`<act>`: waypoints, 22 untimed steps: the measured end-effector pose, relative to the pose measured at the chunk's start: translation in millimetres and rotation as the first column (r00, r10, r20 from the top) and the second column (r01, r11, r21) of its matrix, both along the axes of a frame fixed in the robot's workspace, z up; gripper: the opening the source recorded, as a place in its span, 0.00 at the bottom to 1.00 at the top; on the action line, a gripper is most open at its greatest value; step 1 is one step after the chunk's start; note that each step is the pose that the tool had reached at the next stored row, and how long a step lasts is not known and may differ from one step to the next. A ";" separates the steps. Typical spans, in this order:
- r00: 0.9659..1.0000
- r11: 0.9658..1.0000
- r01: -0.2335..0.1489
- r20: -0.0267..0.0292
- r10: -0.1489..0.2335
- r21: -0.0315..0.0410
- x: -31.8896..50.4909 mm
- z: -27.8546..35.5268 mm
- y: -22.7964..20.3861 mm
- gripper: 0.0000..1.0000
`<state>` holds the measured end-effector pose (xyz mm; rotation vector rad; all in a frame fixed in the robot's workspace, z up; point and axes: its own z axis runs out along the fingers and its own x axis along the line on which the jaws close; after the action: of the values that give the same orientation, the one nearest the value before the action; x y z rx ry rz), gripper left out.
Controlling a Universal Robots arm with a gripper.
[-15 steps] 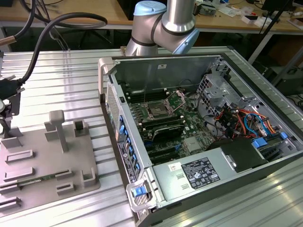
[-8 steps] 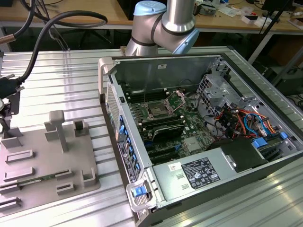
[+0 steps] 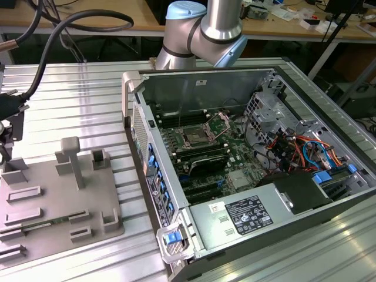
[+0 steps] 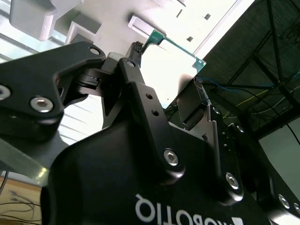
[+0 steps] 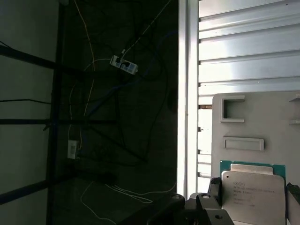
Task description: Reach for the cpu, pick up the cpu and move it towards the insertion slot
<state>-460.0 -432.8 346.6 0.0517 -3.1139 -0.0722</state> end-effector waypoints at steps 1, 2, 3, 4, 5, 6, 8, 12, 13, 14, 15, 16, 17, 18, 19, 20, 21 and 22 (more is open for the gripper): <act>1.000 1.000 0.000 0.000 0.000 0.000 0.0 0.8 0.0 0.55; 1.000 1.000 0.000 0.000 0.000 0.000 0.0 1.5 0.0 0.55; 1.000 1.000 0.000 -0.001 0.000 0.001 0.0 2.8 0.0 0.55; 1.000 1.000 0.000 -0.001 0.000 0.001 0.0 4.1 0.0 0.55; 1.000 1.000 0.000 -0.001 0.000 0.001 0.0 5.0 0.0 0.55; 1.000 1.000 0.000 -0.001 0.000 0.001 0.0 5.9 -0.1 0.55; 1.000 1.000 0.000 -0.002 0.000 0.002 0.0 8.6 0.0 0.55; 1.000 1.000 0.000 -0.003 0.000 0.002 0.0 17.5 -0.1 0.55; 1.000 1.000 0.000 -0.004 0.000 0.002 0.0 18.7 -0.1 0.55; 1.000 1.000 0.000 -0.004 0.000 0.002 0.0 19.9 -0.1 0.55; 1.000 1.000 0.000 -0.004 0.000 0.002 0.0 21.0 -0.1 0.55; 1.000 1.000 0.000 -0.004 0.000 0.002 0.0 22.7 -0.1 0.55; 1.000 1.000 0.000 -0.004 0.000 0.002 0.1 24.1 -0.1 0.55; 1.000 1.000 0.000 -0.005 0.000 0.002 0.1 25.9 -0.1 0.55; 1.000 1.000 0.000 -0.005 0.000 0.002 0.0 27.5 -0.1 0.55; 1.000 1.000 0.000 -0.005 0.000 0.003 0.1 27.6 -0.1 0.55; 1.000 1.000 0.000 -0.005 0.000 0.002 0.1 27.8 -0.1 0.55; 1.000 1.000 0.000 -0.006 0.000 0.002 0.0 27.7 -0.1 0.55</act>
<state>-460.0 -432.8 374.4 0.0515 -3.1082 -0.0760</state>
